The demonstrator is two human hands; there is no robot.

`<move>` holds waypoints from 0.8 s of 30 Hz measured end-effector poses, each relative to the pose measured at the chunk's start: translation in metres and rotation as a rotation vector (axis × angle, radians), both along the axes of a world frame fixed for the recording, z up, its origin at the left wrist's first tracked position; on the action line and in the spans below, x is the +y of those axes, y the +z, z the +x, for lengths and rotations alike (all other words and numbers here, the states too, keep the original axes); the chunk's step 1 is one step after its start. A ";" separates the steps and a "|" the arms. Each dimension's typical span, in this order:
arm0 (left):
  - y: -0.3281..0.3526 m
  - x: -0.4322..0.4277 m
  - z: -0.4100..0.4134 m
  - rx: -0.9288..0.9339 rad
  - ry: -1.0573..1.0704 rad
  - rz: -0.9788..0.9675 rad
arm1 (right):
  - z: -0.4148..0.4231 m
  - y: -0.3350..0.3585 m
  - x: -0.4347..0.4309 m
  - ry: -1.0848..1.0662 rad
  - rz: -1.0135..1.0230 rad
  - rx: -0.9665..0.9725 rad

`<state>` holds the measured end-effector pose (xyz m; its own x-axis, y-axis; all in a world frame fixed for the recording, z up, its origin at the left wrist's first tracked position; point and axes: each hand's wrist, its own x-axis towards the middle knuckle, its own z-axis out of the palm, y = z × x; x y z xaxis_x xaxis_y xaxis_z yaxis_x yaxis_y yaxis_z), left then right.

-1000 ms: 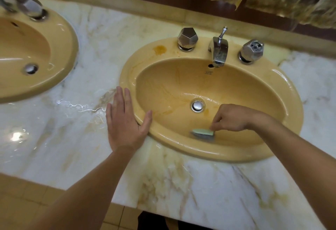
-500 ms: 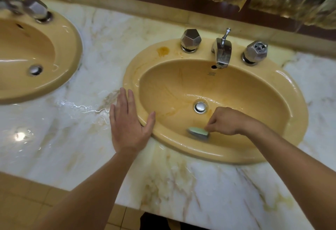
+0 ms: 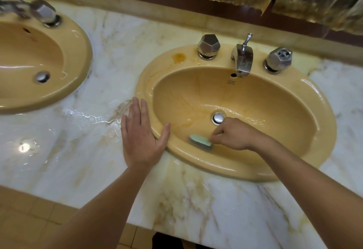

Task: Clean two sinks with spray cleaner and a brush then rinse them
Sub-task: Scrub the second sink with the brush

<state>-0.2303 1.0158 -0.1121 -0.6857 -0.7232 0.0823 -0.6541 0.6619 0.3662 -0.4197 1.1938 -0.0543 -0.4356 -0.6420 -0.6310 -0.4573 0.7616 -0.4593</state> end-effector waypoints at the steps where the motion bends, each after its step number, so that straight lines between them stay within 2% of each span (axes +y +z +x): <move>1: 0.000 0.000 0.000 -0.003 0.000 -0.001 | 0.002 -0.001 -0.002 -0.007 -0.050 -0.061; 3: 0.000 -0.001 0.000 -0.007 -0.001 -0.006 | 0.003 -0.006 -0.006 -0.055 -0.089 -0.060; 5: -0.001 -0.001 0.001 -0.009 -0.001 -0.008 | 0.007 -0.013 -0.008 -0.077 -0.036 0.050; 6: 0.000 -0.001 0.001 -0.009 -0.002 -0.007 | 0.009 -0.015 -0.008 -0.130 -0.064 0.028; 8: 0.000 -0.001 0.000 -0.004 -0.002 -0.003 | 0.014 -0.013 -0.012 -0.075 -0.137 -0.091; 9: 0.000 -0.001 0.000 -0.002 0.000 -0.005 | 0.015 -0.012 -0.015 -0.116 -0.169 -0.123; 12: -0.001 -0.001 0.001 -0.009 -0.002 -0.013 | 0.017 -0.024 -0.019 -0.185 -0.051 0.050; 13: -0.001 -0.001 0.001 -0.011 -0.002 -0.012 | 0.020 -0.026 -0.019 -0.255 -0.054 0.040; 16: 0.000 -0.001 0.000 -0.009 -0.002 -0.004 | 0.027 -0.020 -0.024 -0.295 -0.134 -0.168; 20: -0.001 -0.002 0.001 -0.023 -0.001 -0.009 | 0.031 -0.036 -0.024 -0.399 -0.036 0.015; 23: 0.000 -0.002 0.001 -0.011 -0.005 0.005 | 0.034 -0.029 -0.032 -0.438 -0.151 -0.285; 24: 0.000 -0.002 0.001 -0.010 -0.005 0.006 | 0.033 -0.025 -0.035 -0.455 -0.174 -0.308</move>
